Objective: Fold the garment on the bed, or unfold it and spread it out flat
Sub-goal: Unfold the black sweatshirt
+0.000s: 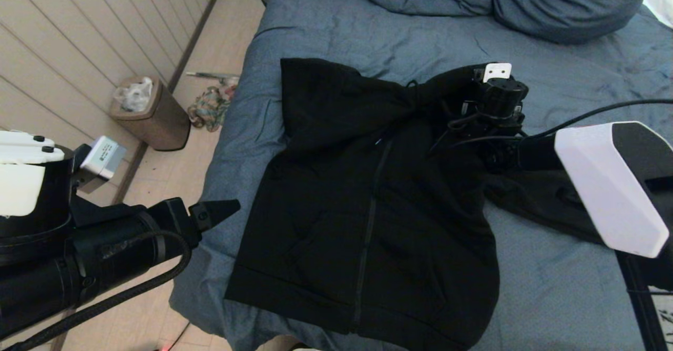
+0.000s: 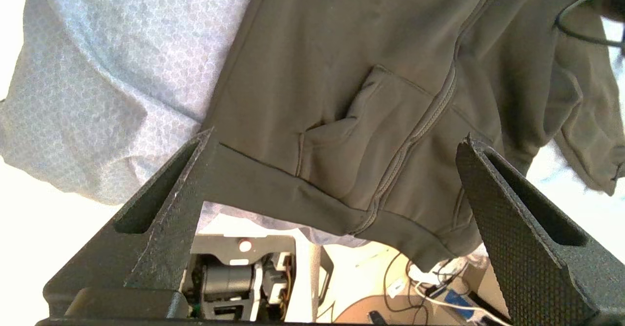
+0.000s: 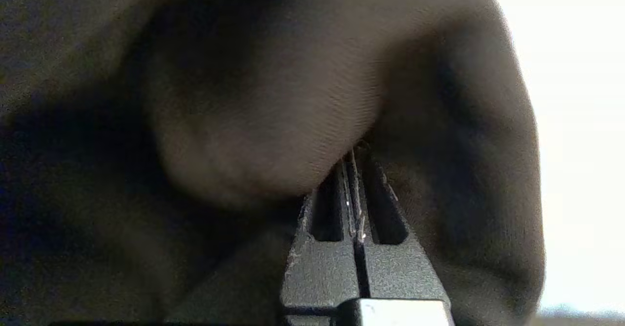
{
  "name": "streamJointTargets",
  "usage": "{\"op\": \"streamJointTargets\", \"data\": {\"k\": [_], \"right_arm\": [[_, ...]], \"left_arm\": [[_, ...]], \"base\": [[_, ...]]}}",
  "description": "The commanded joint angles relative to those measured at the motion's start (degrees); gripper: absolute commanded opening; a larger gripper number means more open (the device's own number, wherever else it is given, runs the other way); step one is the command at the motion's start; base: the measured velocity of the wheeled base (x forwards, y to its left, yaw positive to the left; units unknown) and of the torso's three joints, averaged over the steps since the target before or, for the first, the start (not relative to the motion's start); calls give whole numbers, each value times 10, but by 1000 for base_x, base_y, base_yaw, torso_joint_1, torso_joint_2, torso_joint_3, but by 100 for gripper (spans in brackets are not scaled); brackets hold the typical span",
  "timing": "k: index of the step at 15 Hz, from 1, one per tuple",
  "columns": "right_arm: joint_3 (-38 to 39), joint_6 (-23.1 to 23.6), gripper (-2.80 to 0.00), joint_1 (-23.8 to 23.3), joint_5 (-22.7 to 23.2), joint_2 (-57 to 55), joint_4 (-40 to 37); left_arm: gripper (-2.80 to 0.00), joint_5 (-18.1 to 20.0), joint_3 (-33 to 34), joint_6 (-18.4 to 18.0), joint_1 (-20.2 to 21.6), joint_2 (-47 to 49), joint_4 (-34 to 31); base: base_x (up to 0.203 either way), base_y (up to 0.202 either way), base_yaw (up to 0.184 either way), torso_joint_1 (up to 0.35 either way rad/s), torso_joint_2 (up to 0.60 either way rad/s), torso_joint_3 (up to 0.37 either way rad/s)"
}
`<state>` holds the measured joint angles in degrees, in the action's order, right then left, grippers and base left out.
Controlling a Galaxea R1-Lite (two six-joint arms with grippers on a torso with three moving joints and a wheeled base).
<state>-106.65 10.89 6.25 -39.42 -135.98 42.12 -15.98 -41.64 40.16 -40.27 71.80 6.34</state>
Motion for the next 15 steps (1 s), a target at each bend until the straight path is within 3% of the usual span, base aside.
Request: {"op": "streamJointTargets", "data": {"k": [1, 2, 3, 11, 15], "right_arm": [[40, -8, -280, 11, 3, 21, 0], [60, -24, -280, 18, 10, 33, -1], [68, -37, 0, 24, 13, 41, -3], [110, -86, 0, 43, 19, 137, -31], [121, -245, 0, 46, 89, 184, -213]], "left_arm": [[0, -1, 3, 3, 0, 3, 1], [0, -1, 6, 3, 0, 4, 5], [0, -1, 9, 3, 0, 6, 11], [0, -1, 18, 3, 0, 20, 32], [0, -2, 19, 3, 0, 13, 32]], "base": [[0, 0, 0, 0, 0, 0], [0, 0, 0, 0, 0, 0], [0, 0, 0, 0, 0, 0], [0, 0, 0, 0, 0, 0], [0, 0, 0, 0, 0, 0]]}}
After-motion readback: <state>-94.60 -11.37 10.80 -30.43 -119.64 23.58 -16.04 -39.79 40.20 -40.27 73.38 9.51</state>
